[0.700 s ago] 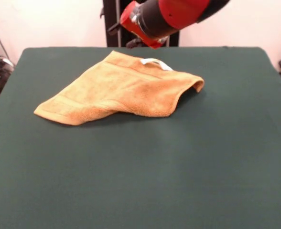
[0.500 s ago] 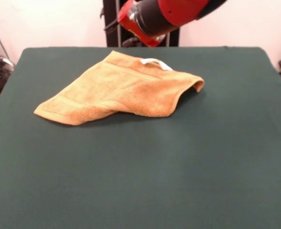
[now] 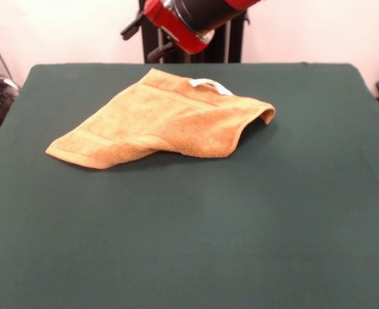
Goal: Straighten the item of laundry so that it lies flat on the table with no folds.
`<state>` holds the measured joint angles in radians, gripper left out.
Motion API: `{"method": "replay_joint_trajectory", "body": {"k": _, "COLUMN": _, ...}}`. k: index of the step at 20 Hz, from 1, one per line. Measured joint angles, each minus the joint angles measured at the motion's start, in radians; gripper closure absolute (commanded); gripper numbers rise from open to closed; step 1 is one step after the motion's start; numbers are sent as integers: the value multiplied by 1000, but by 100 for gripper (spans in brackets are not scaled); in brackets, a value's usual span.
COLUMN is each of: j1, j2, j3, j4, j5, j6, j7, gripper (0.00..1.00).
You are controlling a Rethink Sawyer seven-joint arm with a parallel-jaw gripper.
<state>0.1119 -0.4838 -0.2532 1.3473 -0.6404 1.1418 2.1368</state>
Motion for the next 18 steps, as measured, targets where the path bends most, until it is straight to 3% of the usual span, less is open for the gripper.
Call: {"method": "replay_joint_trajectory", "body": {"k": 18, "j1": 48, "j2": 20, "j3": 0, "j4": 3, "j5": 5, "j6": -12, "j7": 0, "gripper": 0}}
